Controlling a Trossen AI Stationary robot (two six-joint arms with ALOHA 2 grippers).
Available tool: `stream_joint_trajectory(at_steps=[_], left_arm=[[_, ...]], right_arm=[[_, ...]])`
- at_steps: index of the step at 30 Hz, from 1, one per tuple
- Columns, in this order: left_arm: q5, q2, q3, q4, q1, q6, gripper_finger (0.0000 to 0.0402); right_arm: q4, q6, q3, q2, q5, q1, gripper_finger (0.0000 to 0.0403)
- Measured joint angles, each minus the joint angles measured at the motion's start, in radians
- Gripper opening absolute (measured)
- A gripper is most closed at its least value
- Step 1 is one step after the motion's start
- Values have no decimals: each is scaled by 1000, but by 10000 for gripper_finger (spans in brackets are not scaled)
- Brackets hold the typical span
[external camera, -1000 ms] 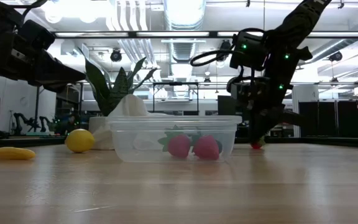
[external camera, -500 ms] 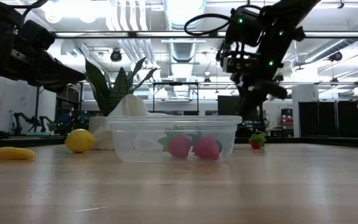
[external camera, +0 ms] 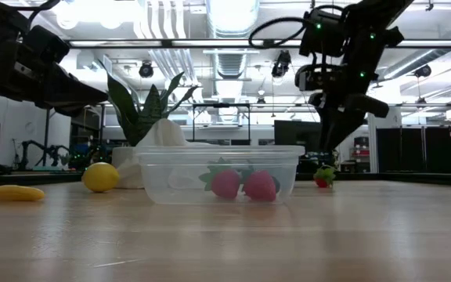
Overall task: Pick and placing Produce into tupperware
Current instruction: Put the strawberry into the bin
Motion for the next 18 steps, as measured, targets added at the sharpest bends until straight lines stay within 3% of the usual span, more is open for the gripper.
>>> stream_joint_trajectory(at_steps=[6,13,18], left_arm=[[0,0,0,0,0,0,0],[0,0,0,0,0,-1,0],[0,-1,0,1,0,-1,0]], right_arm=[[2,2,-16,7,-1,1,156],[33,-135,-74,22,-25,22,135],[110,-148,-83,24,38,19,128]])
